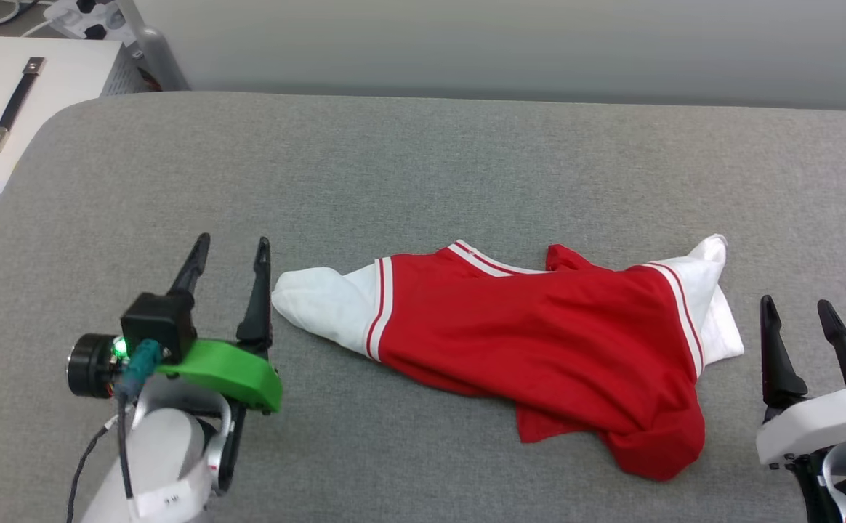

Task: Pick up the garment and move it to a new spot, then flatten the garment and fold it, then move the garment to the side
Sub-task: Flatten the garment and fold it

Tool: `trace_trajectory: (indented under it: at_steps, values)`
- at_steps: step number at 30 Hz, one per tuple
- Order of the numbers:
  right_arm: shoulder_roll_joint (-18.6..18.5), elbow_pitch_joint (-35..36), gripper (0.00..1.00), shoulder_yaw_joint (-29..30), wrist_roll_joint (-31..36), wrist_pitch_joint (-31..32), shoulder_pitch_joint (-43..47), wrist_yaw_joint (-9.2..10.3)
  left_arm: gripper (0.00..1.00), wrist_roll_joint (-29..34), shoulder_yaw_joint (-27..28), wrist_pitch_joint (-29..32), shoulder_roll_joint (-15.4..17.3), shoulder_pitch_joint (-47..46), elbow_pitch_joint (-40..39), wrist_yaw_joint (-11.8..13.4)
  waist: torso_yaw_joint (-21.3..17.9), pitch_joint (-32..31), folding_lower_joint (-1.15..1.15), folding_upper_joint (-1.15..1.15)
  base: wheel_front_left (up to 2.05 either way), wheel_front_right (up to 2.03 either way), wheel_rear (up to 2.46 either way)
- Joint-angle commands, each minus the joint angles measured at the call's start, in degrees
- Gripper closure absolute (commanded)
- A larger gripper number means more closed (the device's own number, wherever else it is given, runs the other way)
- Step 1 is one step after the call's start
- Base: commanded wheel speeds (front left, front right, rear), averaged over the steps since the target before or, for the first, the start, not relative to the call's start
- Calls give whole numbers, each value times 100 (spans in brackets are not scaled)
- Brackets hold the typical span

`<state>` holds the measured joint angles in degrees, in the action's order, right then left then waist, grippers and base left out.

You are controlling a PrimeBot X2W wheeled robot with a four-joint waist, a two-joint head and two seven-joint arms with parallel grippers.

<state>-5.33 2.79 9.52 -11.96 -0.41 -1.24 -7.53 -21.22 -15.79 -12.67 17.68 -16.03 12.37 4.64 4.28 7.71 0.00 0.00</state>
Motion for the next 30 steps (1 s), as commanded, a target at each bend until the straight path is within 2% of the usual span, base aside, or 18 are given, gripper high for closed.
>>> trace_trajectory:
  at_steps: [1, 7, 11, 14, 18, 22, 30]
  values:
    - [-76, -7, 0, 87, 148, 151, 8, 4, 0, 207, -37, -142, -45, 158, -100, 46, 123, -38, 0, 0, 0, 0, 0]
    - [-362, -55, 0, 226, 262, 1335, -337, 4, 0, 749, -98, -229, -364, 450, -800, -86, 368, 15, 0, 0, 0, 0, 0]
    - [-592, -213, 0, 240, -32, 2707, -744, 4, 0, 881, 93, -231, -561, 648, -1000, -226, 492, 91, 0, 0, 0, 0, 0]
    - [-901, -409, 0, 90, -143, 3881, -974, 4, 0, 979, 182, -231, -697, 676, -1021, -382, 634, 179, 0, 0, 0, 0, 0]
    - [-1122, -696, 0, 26, -314, 4800, -1235, 4, 0, 1078, 314, -232, -878, 618, -1018, -533, 824, 315, 0, 0, 0, 0, 0]
    - [-1289, -1023, 0, -33, -235, 5086, -1399, 4, 0, 1175, 417, -232, -1010, 588, -980, -688, 976, 442, 0, 0, 0, 0, 0]
    - [-1450, -1661, 0, -219, -130, 4980, -1563, 4, 0, 1278, 599, -232, -1179, 419, -885, -889, 1155, 621, 0, 0, 0, 0, 0]
